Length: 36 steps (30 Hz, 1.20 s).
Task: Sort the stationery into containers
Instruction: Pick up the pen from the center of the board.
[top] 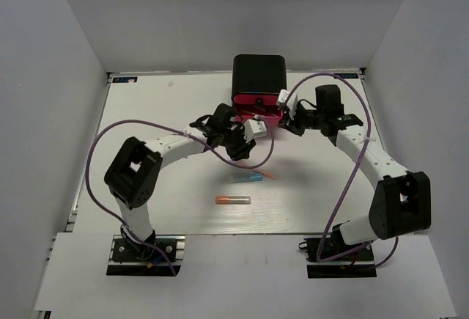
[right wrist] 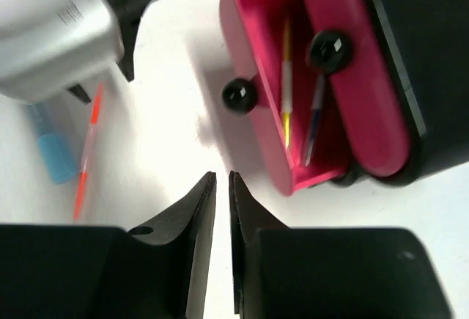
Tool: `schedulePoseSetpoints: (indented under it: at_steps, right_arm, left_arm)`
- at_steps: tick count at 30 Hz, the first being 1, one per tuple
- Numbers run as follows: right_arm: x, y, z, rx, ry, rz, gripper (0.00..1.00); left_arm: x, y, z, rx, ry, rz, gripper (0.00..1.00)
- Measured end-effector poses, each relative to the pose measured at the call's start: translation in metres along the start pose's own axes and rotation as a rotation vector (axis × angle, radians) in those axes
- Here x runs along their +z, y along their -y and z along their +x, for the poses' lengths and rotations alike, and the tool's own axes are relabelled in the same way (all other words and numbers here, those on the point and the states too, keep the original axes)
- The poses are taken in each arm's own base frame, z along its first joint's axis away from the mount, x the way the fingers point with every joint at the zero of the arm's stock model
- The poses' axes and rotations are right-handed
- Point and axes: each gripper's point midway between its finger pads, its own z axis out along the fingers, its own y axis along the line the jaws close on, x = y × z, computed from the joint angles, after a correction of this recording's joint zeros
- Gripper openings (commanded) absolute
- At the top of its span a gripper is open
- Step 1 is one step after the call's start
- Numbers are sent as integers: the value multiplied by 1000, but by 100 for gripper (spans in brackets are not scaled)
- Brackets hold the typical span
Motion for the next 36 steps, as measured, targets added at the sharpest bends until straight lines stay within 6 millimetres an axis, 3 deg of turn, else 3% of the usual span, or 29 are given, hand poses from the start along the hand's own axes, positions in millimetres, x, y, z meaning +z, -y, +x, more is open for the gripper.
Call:
schedulePoseSetpoints:
  at_steps: [4, 7, 27, 32, 36]
  right_arm:
    - [-6, -8, 14, 50, -18, 0, 19]
    - [-12, -8, 20, 74, -21, 12, 19]
    - [-28, -21, 35, 163, -14, 23, 22]
    - [-30, -23, 35, 167, -8, 25, 22]
    - [-31, -24, 35, 175, -4, 26, 22]
  left_arm:
    - [15, 5, 36, 56, -121, 64, 51]
    - [16, 11, 51, 82, -169, 97, 54]
    - [32, 25, 63, 206, -243, 106, 56]
    - [36, 24, 65, 216, -255, 90, 49]
    - [38, 23, 64, 230, -259, 72, 37]
